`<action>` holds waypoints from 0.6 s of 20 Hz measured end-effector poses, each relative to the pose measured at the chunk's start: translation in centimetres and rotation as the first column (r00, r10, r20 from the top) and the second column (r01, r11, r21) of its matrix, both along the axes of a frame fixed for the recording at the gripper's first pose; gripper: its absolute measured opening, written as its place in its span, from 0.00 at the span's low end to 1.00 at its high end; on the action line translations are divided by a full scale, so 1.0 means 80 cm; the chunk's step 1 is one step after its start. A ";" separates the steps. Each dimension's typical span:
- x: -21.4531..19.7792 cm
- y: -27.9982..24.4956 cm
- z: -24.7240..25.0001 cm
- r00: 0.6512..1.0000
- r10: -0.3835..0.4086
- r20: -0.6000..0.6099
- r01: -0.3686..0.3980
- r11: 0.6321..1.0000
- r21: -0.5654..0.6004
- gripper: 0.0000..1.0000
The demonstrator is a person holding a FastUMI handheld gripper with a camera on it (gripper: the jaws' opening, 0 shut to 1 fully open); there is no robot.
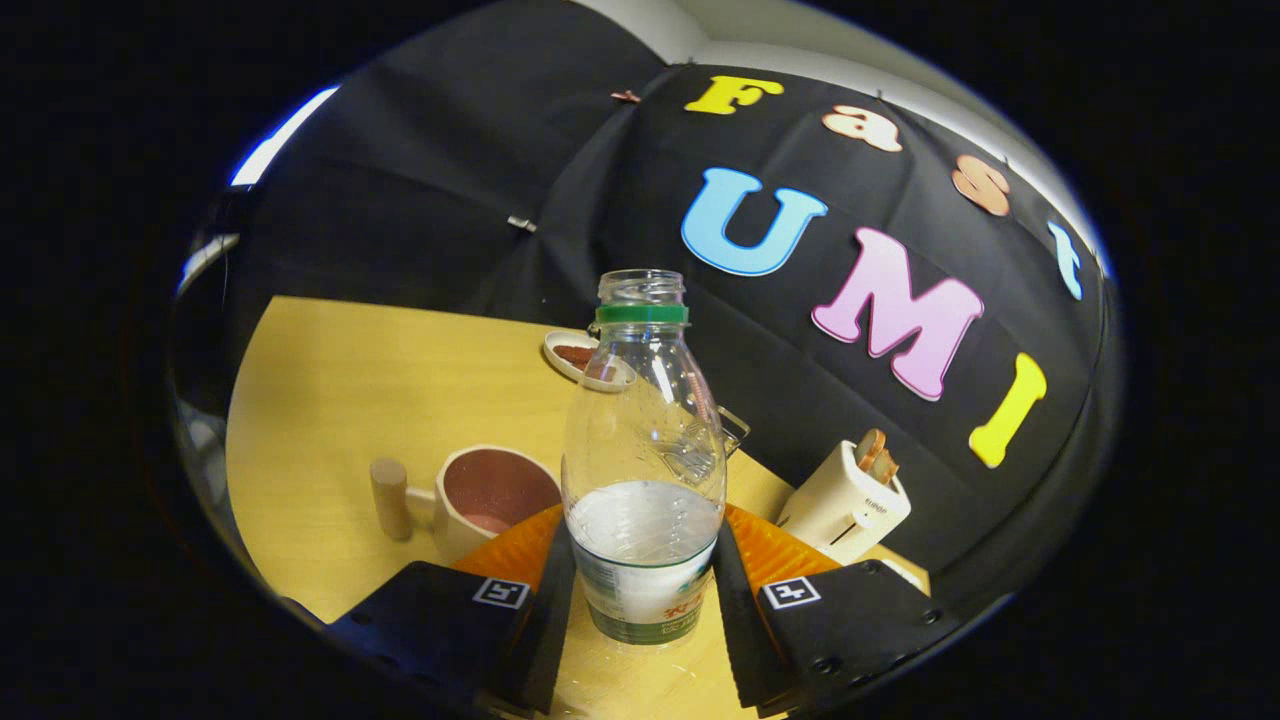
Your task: Take the bottle from table, then pour the juice into the cup, finally place the bottle on the coaster
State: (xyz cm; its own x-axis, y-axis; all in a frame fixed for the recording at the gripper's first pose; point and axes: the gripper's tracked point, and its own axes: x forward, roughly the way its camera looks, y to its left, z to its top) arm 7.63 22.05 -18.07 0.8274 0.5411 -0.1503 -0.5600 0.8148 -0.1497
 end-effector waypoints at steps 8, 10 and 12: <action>0.059 -0.023 0.024 0.994 -0.016 -0.109 0.048 0.954 0.296 0.70; 0.079 -0.032 0.028 0.995 -0.028 -0.100 0.059 0.944 0.325 0.70; 0.099 -0.039 0.026 0.995 -0.042 -0.092 0.071 0.941 0.332 0.70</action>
State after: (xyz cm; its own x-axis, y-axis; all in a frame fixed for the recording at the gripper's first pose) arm 15.58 18.92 -15.99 0.8505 0.5247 -0.0377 -0.5106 0.8406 0.1810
